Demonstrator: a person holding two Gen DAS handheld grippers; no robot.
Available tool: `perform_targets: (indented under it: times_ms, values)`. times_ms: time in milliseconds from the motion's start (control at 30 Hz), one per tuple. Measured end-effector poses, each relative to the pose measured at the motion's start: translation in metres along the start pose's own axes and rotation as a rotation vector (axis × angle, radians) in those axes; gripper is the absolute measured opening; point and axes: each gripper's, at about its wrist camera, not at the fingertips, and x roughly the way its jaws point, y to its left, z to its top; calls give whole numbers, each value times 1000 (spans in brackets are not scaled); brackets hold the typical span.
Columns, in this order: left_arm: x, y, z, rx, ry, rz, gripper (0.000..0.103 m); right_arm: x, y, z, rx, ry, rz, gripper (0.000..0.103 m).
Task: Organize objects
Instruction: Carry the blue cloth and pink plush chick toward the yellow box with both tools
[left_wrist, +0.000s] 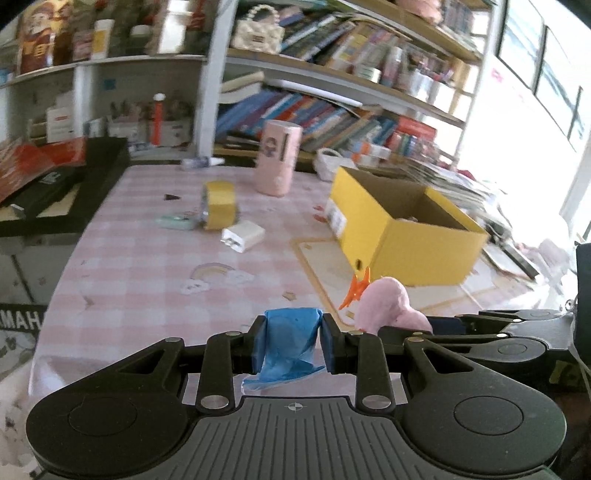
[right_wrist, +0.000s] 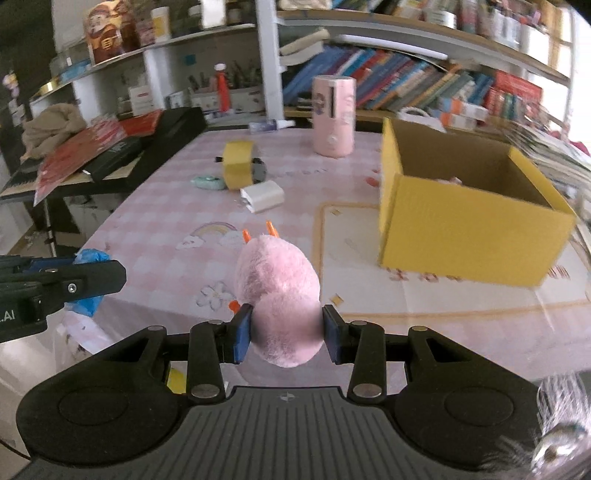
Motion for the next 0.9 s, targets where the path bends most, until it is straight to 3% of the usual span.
perform_targets:
  times_ms: [367, 900]
  values:
    - [2, -24, -3, 76, 15, -91, 28, -26, -25, -26, 115, 5, -101, 37]
    - [20, -47, 5, 135, 25, -161, 28, -34, -50, -31, 174, -2, -174, 37]
